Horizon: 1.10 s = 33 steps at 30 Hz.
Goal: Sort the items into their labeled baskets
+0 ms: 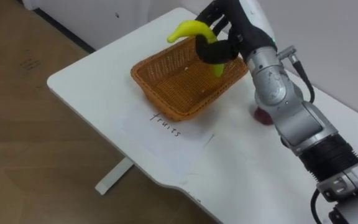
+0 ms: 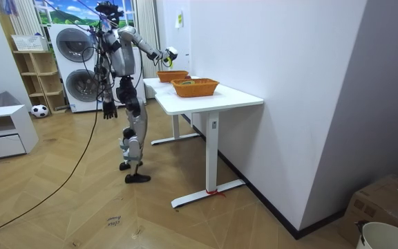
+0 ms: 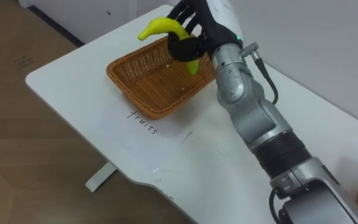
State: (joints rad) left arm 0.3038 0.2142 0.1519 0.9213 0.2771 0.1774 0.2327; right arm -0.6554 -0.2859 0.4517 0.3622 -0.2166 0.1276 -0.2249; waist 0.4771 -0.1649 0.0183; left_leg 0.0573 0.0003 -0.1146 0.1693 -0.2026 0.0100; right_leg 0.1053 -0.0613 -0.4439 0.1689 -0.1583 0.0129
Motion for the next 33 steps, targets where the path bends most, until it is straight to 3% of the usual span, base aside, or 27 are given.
schedule_targets(at_steps=[12, 22, 24, 26, 33], points=[[-11, -37, 0, -99, 318, -33, -6, 0, -115, 260, 76, 784, -67, -58, 1, 100, 464, 69, 49, -158, -123, -247, 60, 21, 34, 6, -96, -77, -11, -70, 111, 7], [-9, -29, -1, -99, 316, -42, -9, 0, -115, 286, 155, 1285, -54, -75, -1, 100, 522, 128, 70, -298, -135, -266, 124, 29, 50, -29, -128, -273, -12, -70, 112, 4], [-13, -30, -7, -95, 300, -45, -10, 0, -121, 285, 174, 1393, -43, -125, -5, 38, 497, 147, 68, -291, -145, -263, 159, 29, 50, -13, -145, -325, -10, -70, 112, 0], [-12, -30, -6, -94, 301, -50, -9, 0, -121, 277, 174, 1432, 51, -140, -4, 0, 471, 153, 69, -321, -152, -267, 193, 29, 50, -6, -170, -475, -8, -71, 114, 2], [-11, -30, -22, -81, 300, -112, -5, 0, -121, 266, 172, 1433, 146, -275, -4, 0, 397, 216, 49, -369, -211, -269, 208, 47, 79, 10, -240, -713, -3, -77, 123, 3]])
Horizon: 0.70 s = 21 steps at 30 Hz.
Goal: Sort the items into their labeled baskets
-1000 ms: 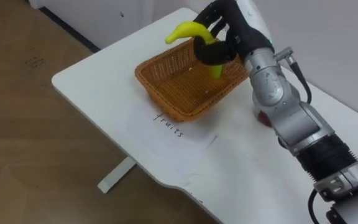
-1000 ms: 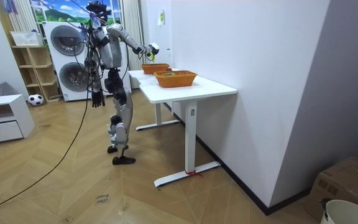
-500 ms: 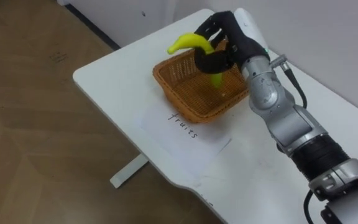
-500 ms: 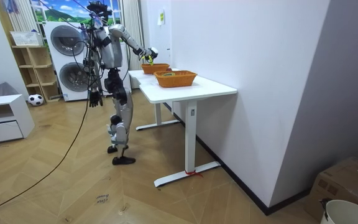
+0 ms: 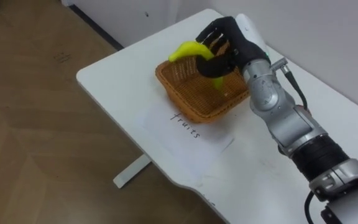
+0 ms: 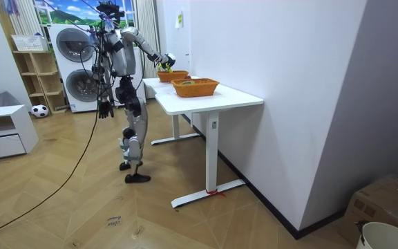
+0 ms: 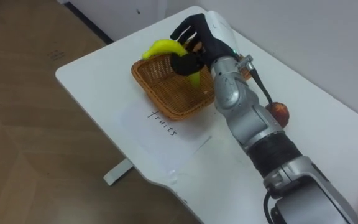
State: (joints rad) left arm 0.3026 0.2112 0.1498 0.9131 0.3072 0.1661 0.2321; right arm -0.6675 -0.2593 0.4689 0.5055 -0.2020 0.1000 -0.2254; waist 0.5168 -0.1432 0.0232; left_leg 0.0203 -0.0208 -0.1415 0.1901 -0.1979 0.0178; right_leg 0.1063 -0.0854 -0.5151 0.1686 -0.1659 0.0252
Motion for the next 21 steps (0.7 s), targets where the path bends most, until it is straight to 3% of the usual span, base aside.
schedule_targets(at_steps=[17, 19, 20, 21], points=[[-6, 0, -304, -17, -19, -19, -59, 0, -7, -1, 0, 134, -9, -43, 256, 0, -216, -13, -34, -4, -41, -15, 72, 9, 16, 56, -52, -117, 28, -2, 5, 1], [-6, -22, -419, -6, -7, -22, -80, 0, -6, 0, -1, 393, -16, -42, 360, 0, -214, -33, -49, -24, -57, -15, 71, 9, 16, 36, -72, -130, 38, -11, 18, 0], [9, -24, -462, -7, -6, -20, -96, 0, -6, -3, -1, 520, -51, -26, 454, 0, -215, -129, -117, -84, -75, -15, 78, 17, 29, -27, -99, -136, 54, -24, 40, 0], [16, -26, -463, -21, 0, -16, -132, 0, -6, -12, -3, 603, -49, -15, 509, 0, -220, -126, -110, -99, -86, -13, 92, 25, 43, -37, -116, -133, 55, -26, 43, 0]])
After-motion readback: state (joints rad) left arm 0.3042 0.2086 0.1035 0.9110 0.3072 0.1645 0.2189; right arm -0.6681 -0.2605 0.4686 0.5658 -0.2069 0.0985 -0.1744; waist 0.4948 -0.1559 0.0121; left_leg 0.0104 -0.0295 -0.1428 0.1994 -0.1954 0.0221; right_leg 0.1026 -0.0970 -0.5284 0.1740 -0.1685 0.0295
